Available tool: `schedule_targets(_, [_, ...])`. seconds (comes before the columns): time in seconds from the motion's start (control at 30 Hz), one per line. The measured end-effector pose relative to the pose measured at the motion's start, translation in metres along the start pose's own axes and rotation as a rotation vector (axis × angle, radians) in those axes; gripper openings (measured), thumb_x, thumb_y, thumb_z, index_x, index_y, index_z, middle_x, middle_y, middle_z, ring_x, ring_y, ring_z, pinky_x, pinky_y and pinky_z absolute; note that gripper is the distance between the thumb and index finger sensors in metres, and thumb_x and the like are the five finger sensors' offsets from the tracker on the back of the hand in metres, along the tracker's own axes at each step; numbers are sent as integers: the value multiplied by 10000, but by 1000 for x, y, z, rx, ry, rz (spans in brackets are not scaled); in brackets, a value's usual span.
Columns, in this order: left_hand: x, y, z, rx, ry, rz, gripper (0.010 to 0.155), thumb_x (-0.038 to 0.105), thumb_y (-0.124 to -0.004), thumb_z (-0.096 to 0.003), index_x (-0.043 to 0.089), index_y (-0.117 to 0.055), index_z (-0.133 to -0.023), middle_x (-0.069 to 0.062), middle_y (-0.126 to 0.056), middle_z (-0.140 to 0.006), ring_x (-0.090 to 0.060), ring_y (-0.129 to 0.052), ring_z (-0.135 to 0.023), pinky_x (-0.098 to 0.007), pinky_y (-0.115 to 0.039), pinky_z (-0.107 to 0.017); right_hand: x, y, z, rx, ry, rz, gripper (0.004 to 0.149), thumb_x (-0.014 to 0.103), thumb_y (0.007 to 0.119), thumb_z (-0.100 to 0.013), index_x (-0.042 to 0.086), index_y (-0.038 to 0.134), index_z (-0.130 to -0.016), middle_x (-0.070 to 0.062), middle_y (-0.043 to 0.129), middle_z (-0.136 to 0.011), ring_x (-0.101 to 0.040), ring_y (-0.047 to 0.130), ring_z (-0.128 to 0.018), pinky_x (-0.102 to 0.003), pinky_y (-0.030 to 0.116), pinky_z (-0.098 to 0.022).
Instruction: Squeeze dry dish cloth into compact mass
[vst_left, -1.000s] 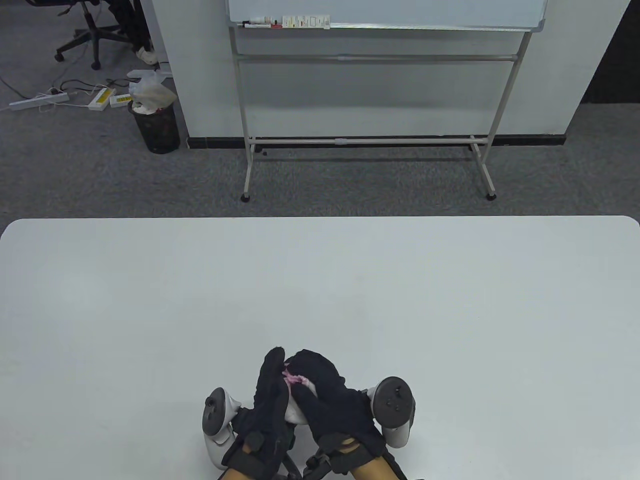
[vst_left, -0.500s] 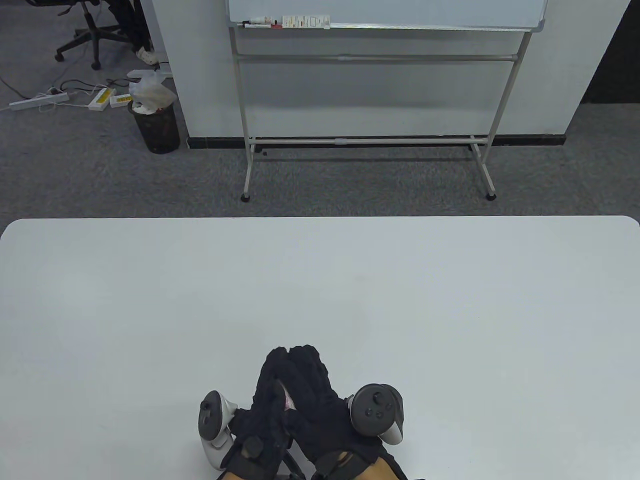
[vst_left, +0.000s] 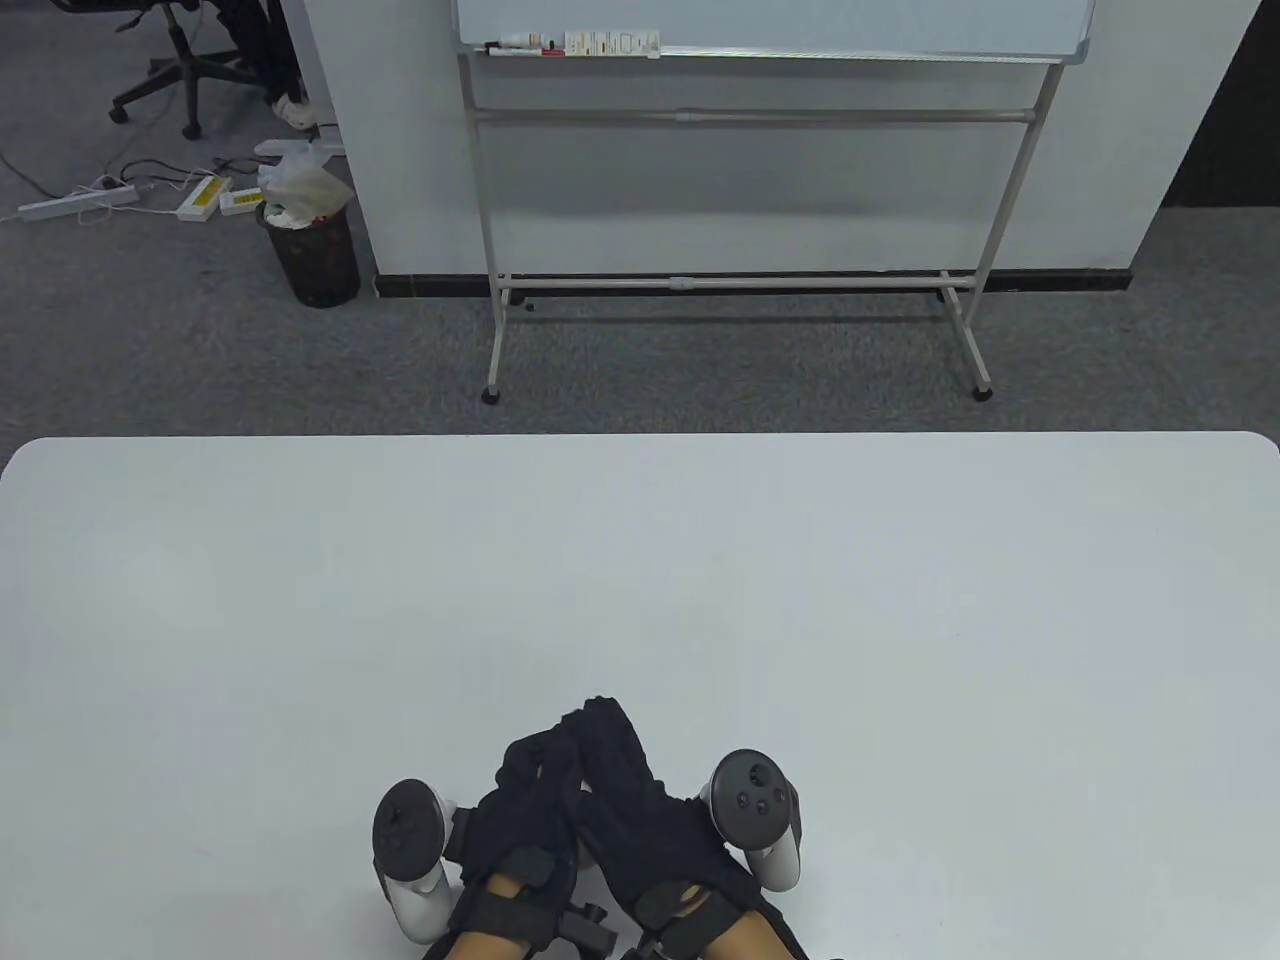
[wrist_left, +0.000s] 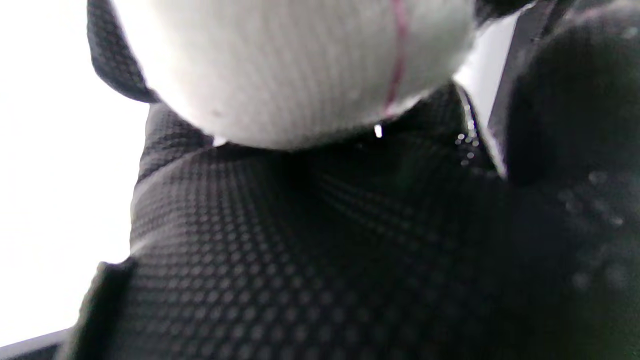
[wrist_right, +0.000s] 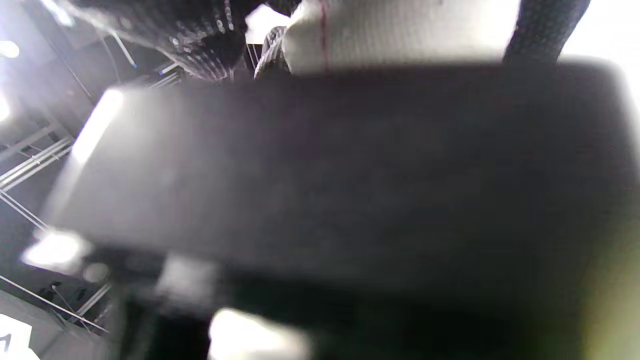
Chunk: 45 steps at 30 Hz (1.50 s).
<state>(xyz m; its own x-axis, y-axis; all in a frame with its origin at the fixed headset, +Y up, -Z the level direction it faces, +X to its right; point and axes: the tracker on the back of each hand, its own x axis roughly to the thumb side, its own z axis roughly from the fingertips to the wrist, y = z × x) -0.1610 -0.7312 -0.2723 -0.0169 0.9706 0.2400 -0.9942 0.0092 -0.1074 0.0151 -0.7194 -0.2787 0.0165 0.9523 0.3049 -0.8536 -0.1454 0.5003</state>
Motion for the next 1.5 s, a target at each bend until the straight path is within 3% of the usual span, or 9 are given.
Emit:
schedule_targets(0.23, [9,4,0,-57,-102,78,409,495,-517,-592,239,-527,-910,-55,-651,-923,-309,-771,-785,-514,-729,-600,-12,-1,4,-99,98,-328,796,614,559,-544,212,128,-1079,-147,44,-1104,-498,113,-1039,-701,194,-680])
schedule_targets(0.4, [13,-2,3,-81,-162,72,429,436,-514,-596,250,-460,-979,-65,-506,-1027,-340,-621,-885,-553,-576,-698,-21,7,0,-41,125,-462,780,572,570,-566,201,108,-1073,-231,79,-1084,-606,307,-985,-715,463,-639])
schedule_targets(0.5, [16,1,6,25,-182,-73,470,454,-512,-592,271,-431,-1017,-72,-283,-1111,-383,-252,-1004,-564,-340,-741,-14,3,-2,-27,96,-391,719,487,591,-582,151,205,-1087,-226,159,-1097,-572,416,-980,-657,560,-632])
schedule_targets(0.63, [10,6,3,-3,-156,-38,501,472,-522,-593,261,-444,-1041,-100,-274,-1135,-415,-252,-1016,-599,-364,-726,-1,-2,0,-157,71,-219,651,386,686,-548,112,393,-1061,-236,433,-1014,-535,661,-822,-602,680,-513])
schedule_targets(0.87, [5,1,1,-75,-127,4,532,502,-532,-594,248,-474,-1058,-113,-363,-1151,-447,-356,-1025,-618,-450,-716,23,-17,3,-242,-82,168,584,291,729,-538,128,482,-1042,-210,466,-986,-530,661,-768,-600,657,-501])
schedule_targets(0.97, [3,-5,3,-111,-127,69,569,530,-506,-601,246,-402,-1082,-117,-257,-1167,-458,-278,-1037,-626,-392,-733,24,-16,5,-211,-152,278,622,400,677,-551,161,429,-1069,-179,388,-1057,-491,589,-903,-622,584,-614])
schedule_targets(1.07, [3,-7,3,-148,-132,95,618,569,-480,-596,247,-325,-1101,-116,-140,-1171,-466,-197,-1046,-630,-320,-746,18,-10,6,-151,-128,88,693,498,599,-556,195,290,-1097,-113,137,-1124,-457,234,-1054,-650,315,-724])
schedule_targets(1.33, [1,-6,1,-180,-152,136,721,641,-428,-563,257,-133,-1097,-87,35,-1145,-449,-35,-1042,-609,-183,-731,3,-2,5,-96,-59,-115,779,632,499,-525,250,101,-1076,-24,-62,-1100,-351,-47,-1052,-597,103,-717])
schedule_targets(1.5, [1,-18,0,-347,-159,174,743,668,-335,-529,298,3,-1077,21,201,-1104,-332,210,-993,-569,0,-678,-4,15,3,25,-34,-212,716,612,424,-550,309,33,-1068,69,-159,-1076,-279,-198,-1012,-582,2,-692])
